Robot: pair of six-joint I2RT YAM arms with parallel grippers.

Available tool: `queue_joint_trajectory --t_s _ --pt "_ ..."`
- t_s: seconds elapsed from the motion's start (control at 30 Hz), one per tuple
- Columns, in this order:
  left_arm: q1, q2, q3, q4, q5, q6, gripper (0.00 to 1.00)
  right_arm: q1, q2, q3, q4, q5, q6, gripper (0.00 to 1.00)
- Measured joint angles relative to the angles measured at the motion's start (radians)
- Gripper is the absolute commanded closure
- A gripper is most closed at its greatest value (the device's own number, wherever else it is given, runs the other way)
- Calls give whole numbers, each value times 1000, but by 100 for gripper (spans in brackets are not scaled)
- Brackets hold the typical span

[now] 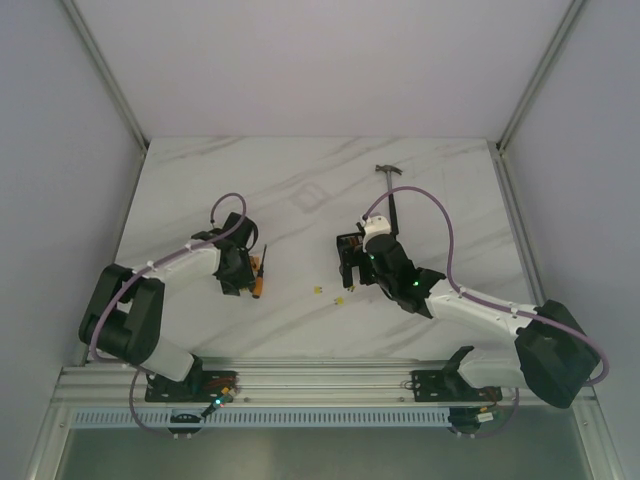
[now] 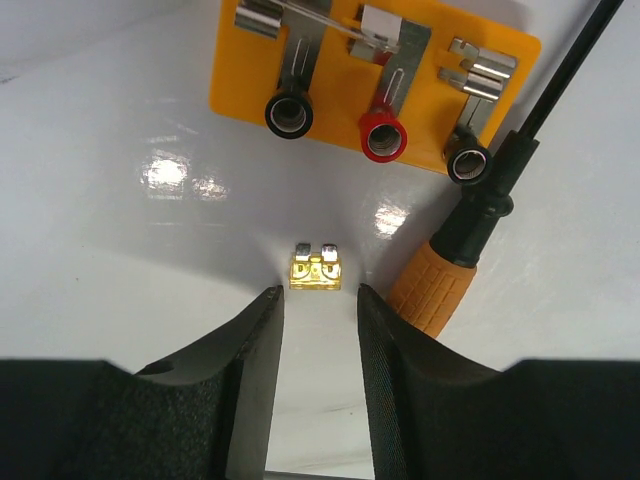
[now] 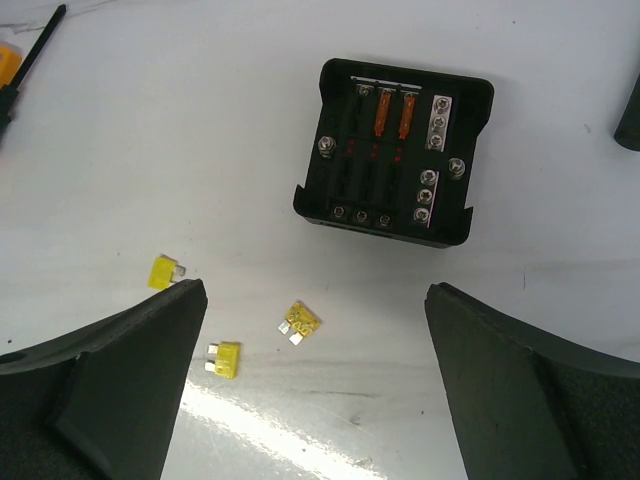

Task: Snap on the fuse box

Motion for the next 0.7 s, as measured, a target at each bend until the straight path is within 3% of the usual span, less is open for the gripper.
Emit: queue_joint_trajectory --t_s 0.7 --pt "-1 52 48 -27 -10 16 60 0 0 0 0 -1 0 1"
